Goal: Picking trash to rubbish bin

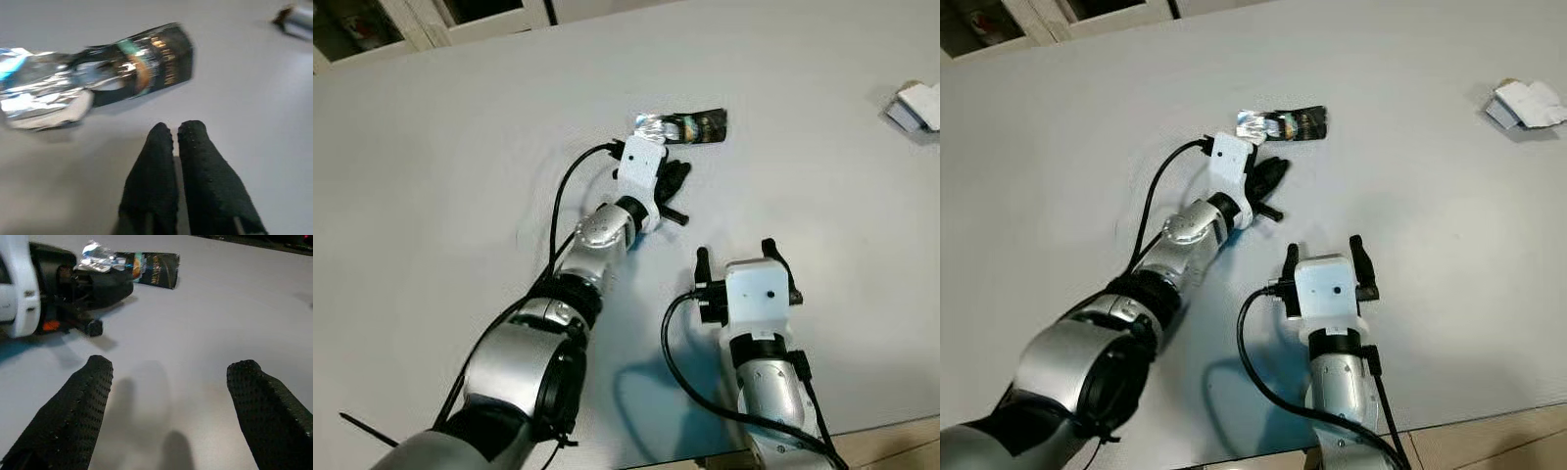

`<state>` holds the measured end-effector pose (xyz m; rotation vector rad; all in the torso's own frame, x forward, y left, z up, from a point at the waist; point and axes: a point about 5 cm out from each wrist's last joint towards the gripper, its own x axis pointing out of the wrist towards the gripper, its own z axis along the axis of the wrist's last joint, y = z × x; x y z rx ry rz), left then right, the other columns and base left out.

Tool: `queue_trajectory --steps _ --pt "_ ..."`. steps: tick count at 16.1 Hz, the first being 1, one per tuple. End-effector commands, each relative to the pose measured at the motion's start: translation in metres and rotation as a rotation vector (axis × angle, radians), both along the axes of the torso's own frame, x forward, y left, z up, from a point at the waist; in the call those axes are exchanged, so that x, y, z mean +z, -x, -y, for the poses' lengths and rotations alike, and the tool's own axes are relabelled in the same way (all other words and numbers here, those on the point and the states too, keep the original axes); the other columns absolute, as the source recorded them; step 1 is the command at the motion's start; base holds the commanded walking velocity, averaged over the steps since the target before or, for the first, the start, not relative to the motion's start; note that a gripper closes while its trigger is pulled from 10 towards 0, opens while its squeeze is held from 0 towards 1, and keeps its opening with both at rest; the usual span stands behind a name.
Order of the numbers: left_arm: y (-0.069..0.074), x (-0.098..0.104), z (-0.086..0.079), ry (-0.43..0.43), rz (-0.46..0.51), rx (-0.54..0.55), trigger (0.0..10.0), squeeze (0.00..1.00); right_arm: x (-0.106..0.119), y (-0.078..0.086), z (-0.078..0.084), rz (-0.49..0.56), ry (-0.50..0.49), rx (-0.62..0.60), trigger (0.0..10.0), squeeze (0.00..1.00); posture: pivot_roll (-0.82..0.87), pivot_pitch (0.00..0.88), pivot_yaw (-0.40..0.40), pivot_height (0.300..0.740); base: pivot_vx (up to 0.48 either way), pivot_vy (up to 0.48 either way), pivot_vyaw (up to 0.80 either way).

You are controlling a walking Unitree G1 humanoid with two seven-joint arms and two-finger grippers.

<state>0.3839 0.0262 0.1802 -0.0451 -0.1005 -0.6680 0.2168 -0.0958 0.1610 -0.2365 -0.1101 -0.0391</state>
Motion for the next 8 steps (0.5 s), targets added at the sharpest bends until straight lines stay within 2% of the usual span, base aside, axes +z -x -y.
queue_trajectory --steps 1,2,4,8 --pt "0.003 -0.014 -0.008 0.007 -0.037 -0.008 0.0 0.00 0.000 0.000 -0.001 -0.002 -0.021 -0.012 10.0 0.00 -0.10 0.293 0.122 0.740 0.000 0.000 0.00" --pt "0.003 -0.014 -0.016 0.033 -0.022 -0.015 0.0 0.00 0.001 -0.005 0.002 0.008 -0.010 -0.013 10.0 0.00 -0.08 0.279 0.113 0.740 0.000 0.000 0.00" --pt "0.004 -0.012 -0.021 0.052 0.006 -0.027 0.0 0.00 0.001 -0.011 0.005 0.015 0.004 -0.005 10.0 0.00 -0.04 0.254 0.099 0.740 0.000 0.000 0.00" --pt "0.009 -0.007 -0.027 0.103 0.046 -0.046 0.0 0.00 0.004 -0.023 0.004 0.039 0.019 0.032 10.0 0.00 0.01 0.215 0.084 0.740 0.000 0.000 0.00"
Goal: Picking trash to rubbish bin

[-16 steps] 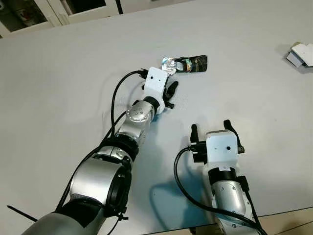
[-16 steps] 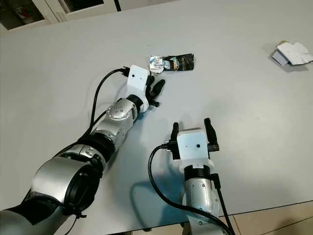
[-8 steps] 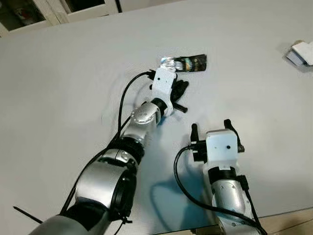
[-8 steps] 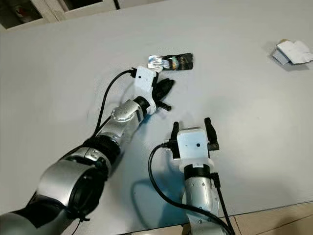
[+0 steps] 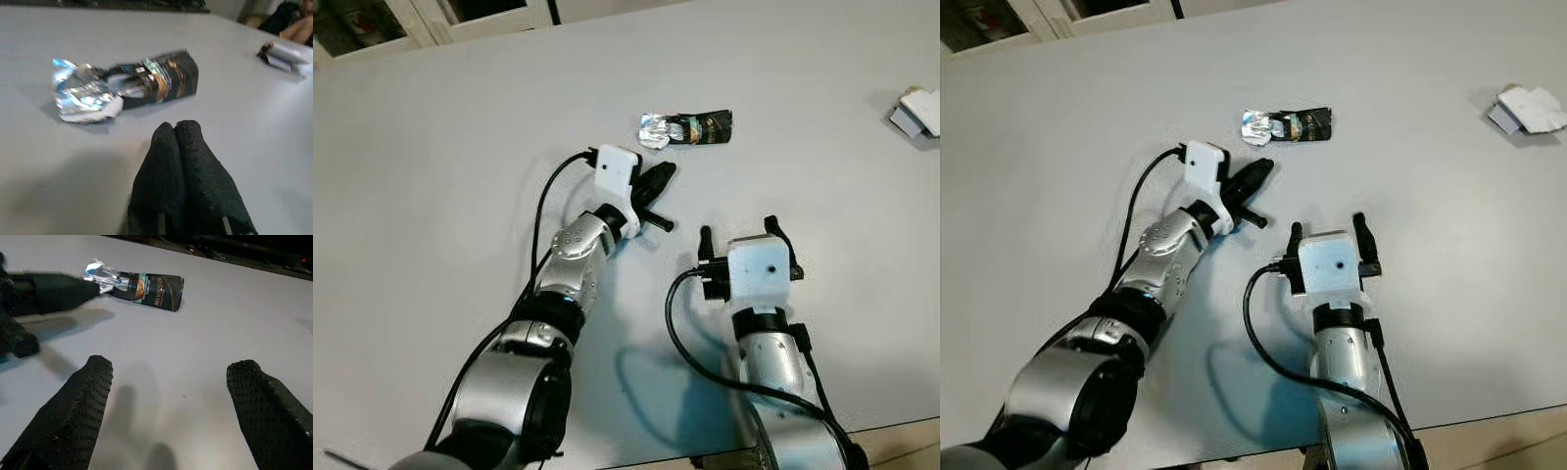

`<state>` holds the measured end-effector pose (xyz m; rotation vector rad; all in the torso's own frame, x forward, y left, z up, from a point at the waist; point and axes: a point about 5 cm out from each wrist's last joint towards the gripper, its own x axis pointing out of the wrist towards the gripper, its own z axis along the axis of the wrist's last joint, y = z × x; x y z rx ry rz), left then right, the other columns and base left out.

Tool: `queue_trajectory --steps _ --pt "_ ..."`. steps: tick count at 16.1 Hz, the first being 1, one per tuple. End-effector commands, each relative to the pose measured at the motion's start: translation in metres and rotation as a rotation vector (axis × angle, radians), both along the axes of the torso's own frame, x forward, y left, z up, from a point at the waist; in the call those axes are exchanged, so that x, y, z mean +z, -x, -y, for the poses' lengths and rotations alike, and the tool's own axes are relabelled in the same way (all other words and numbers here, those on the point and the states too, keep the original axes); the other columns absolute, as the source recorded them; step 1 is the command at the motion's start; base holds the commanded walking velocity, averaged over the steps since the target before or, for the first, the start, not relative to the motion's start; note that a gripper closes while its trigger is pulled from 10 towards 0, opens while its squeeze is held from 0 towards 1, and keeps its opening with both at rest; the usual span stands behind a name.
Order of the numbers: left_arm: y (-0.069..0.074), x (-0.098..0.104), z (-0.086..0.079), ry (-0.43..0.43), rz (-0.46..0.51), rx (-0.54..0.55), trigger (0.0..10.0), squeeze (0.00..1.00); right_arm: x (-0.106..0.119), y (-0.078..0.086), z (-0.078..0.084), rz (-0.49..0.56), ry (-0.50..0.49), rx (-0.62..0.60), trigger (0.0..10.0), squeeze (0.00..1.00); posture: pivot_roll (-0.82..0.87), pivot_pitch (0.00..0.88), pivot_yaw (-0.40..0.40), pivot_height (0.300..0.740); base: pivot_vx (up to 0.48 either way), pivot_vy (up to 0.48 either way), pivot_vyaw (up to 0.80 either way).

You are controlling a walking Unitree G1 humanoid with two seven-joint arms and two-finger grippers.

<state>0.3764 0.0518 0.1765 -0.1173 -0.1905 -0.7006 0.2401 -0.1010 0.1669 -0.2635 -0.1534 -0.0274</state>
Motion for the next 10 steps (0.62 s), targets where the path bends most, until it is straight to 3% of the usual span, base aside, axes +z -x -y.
queue_trajectory --steps 1,2,3,6,10 --pt "0.005 -0.004 -0.003 0.006 0.002 -0.016 0.0 0.00 -0.001 -0.003 -0.001 0.006 -0.005 0.025 10.0 0.00 0.02 0.203 0.084 0.740 0.000 0.000 0.00" --pt "0.007 -0.005 -0.005 -0.001 0.001 -0.015 1.6 0.00 0.000 -0.006 0.001 0.012 -0.002 0.025 10.0 0.00 0.03 0.192 0.083 0.740 0.000 0.000 0.00" --pt "0.006 -0.007 -0.011 0.005 -0.022 0.022 10.0 1.00 0.000 -0.009 0.003 0.017 -0.002 0.023 10.0 0.00 0.04 0.185 0.083 0.740 0.000 0.000 0.00" --pt "0.011 -0.014 -0.019 -0.016 -0.039 0.039 10.0 1.00 0.000 -0.012 0.008 0.021 0.002 0.017 10.0 0.00 0.04 0.164 0.077 0.740 0.000 0.000 0.00" --pt "0.026 -0.025 -0.012 -0.034 -0.053 0.019 10.0 1.00 -0.003 -0.015 0.019 0.014 -0.005 -0.016 10.0 0.00 0.04 0.130 0.070 0.740 0.000 0.000 0.00"
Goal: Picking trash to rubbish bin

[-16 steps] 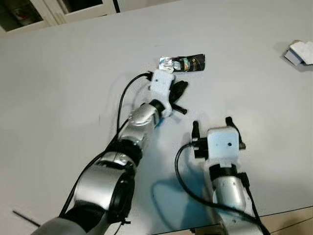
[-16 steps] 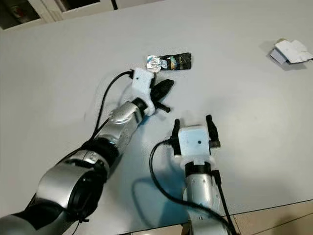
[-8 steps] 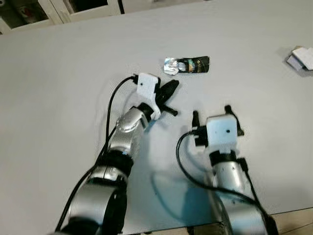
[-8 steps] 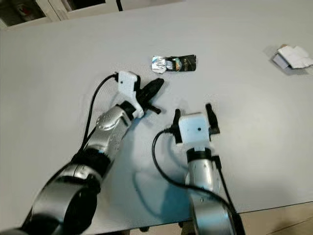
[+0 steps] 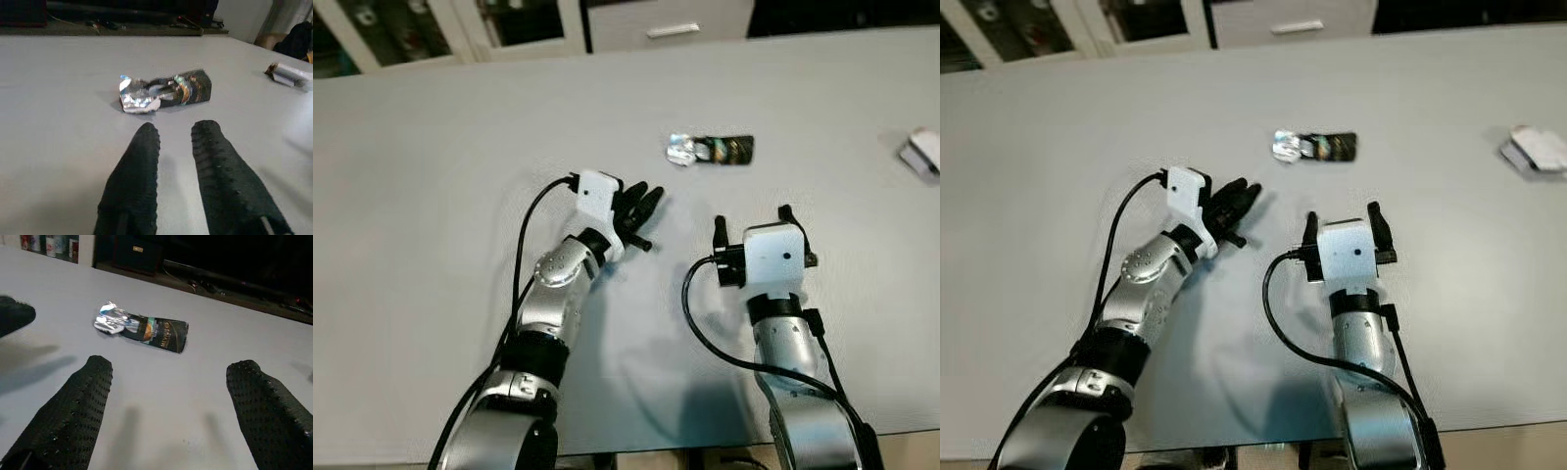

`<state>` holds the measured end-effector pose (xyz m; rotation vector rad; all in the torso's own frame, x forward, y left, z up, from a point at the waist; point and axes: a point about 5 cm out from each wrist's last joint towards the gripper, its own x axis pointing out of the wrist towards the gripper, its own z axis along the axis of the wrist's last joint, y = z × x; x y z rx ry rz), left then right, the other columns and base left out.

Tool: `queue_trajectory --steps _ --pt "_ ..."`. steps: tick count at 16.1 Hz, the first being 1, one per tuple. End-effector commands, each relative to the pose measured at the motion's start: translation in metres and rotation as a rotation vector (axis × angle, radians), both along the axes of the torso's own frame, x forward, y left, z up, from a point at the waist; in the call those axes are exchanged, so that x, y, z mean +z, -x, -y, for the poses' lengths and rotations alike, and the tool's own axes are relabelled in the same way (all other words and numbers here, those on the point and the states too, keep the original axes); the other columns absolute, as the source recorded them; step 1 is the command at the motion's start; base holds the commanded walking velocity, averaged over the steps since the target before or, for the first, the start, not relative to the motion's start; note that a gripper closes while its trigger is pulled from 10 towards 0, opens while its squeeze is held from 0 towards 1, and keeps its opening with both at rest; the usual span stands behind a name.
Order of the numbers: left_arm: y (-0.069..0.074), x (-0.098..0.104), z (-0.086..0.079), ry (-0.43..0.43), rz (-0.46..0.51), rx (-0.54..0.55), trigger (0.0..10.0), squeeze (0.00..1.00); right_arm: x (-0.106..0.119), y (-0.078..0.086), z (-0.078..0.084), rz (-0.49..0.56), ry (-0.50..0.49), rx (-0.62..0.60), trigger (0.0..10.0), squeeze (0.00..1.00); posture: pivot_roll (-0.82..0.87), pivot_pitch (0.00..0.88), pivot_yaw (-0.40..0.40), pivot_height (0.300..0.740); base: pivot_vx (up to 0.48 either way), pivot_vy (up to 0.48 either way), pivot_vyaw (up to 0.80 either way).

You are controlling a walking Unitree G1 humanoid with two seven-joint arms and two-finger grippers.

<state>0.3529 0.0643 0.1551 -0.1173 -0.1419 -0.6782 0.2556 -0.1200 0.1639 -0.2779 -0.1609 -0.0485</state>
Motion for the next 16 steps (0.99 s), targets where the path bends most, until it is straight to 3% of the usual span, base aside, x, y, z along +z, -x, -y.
queue_trajectory --steps 1,5,10,15,16 --pt "0.004 -0.005 0.001 -0.022 -0.012 -0.003 10.0 1.00 0.000 0.000 0.002 0.004 -0.020 0.000 10.0 0.00 0.04 0.127 0.070 0.740 0.000 0.000 0.00" --pt "0.007 -0.005 0.003 -0.050 -0.028 0.012 10.0 1.00 0.001 -0.001 0.016 0.010 -0.047 -0.055 10.0 0.00 0.04 0.100 0.067 0.740 0.000 0.000 0.00" --pt "0.010 -0.015 -0.006 -0.106 -0.060 0.060 10.0 1.00 -0.001 -0.001 0.025 0.002 -0.055 -0.090 10.0 0.00 0.03 0.097 0.057 0.740 0.000 0.000 0.00" --pt "0.007 -0.017 -0.004 -0.134 -0.080 0.107 10.0 1.00 0.000 -0.001 0.033 0.003 -0.063 -0.123 10.0 0.00 0.03 0.090 0.054 0.740 0.000 0.000 0.00" --pt "0.007 -0.017 -0.004 -0.137 -0.088 0.106 10.0 0.11 0.000 -0.002 0.033 0.002 -0.066 -0.126 10.0 0.00 0.03 0.090 0.054 0.740 0.000 0.000 0.00"
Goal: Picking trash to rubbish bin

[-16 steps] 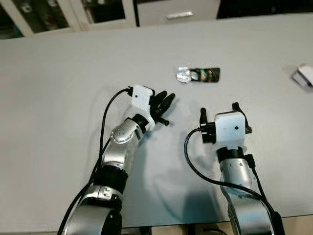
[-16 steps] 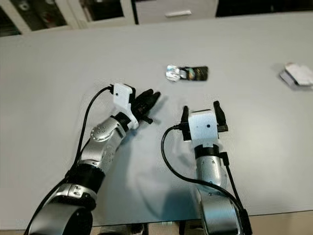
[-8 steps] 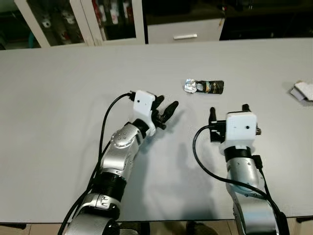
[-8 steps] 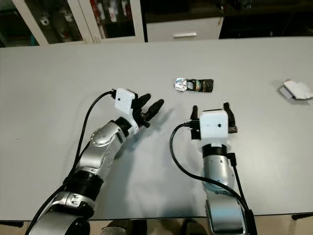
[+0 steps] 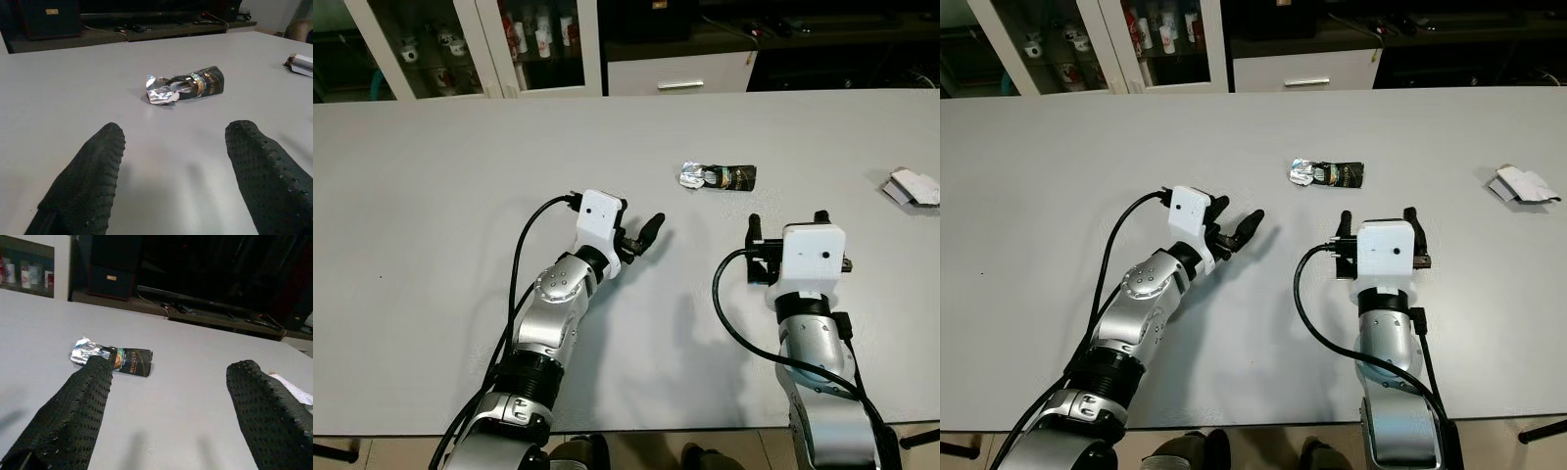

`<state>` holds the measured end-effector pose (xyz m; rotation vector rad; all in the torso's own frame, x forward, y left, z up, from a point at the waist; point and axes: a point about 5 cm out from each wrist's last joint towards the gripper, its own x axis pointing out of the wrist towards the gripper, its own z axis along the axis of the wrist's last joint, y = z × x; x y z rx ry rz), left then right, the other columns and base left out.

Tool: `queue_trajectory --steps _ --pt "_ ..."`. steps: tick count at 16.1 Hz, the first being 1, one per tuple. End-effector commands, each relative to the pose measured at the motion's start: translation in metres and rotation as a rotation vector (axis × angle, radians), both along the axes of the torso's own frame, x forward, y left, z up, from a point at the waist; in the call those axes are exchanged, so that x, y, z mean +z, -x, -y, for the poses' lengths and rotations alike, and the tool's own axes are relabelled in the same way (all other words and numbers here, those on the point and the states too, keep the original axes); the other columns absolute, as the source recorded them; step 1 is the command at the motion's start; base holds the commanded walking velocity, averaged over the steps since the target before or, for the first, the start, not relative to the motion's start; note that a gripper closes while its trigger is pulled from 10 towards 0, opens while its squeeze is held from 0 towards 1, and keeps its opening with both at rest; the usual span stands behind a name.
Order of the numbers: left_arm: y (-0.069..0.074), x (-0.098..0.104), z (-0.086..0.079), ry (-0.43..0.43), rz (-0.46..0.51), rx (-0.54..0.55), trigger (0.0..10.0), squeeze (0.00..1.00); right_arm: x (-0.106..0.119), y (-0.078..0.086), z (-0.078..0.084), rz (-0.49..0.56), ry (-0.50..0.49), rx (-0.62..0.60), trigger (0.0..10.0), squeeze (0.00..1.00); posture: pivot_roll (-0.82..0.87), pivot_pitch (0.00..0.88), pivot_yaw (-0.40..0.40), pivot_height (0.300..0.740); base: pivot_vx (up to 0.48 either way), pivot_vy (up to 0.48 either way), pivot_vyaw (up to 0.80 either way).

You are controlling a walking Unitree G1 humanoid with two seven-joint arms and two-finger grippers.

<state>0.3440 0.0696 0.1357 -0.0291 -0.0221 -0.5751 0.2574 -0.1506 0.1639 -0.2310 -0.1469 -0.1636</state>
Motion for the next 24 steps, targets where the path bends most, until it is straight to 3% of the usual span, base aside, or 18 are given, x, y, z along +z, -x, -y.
queue_trajectory --steps 1,9,16,20,24 --pt "-0.003 0.002 0.002 -0.027 -0.010 0.002 10.0 0.00 -0.001 0.000 0.002 -0.001 -0.015 -0.018 10.0 0.00 0.04 0.087 0.058 0.740 0.000 0.000 0.00" --pt "-0.004 0.002 0.004 -0.028 -0.038 -0.037 10.0 0.00 -0.001 0.000 0.002 -0.005 -0.028 -0.025 10.0 0.00 0.03 0.099 0.060 0.740 0.000 0.000 0.00" --pt "-0.004 0.001 0.006 -0.028 -0.051 -0.042 10.0 0.00 -0.001 0.001 0.002 -0.010 -0.024 -0.022 10.0 0.00 0.03 0.100 0.058 0.740 0.000 -0.363 0.00" --pt "-0.005 -0.011 0.005 -0.081 -0.115 0.009 10.0 0.00 -0.003 0.000 0.001 -0.020 -0.024 -0.016 10.0 0.00 0.03 0.096 0.058 0.740 0.000 0.000 0.00" --pt "-0.006 -0.016 0.003 -0.082 -0.139 0.022 10.0 0.00 -0.006 0.001 0.002 -0.035 -0.024 -0.012 10.0 0.00 0.02 0.098 0.050 0.740 0.000 0.000 0.00"
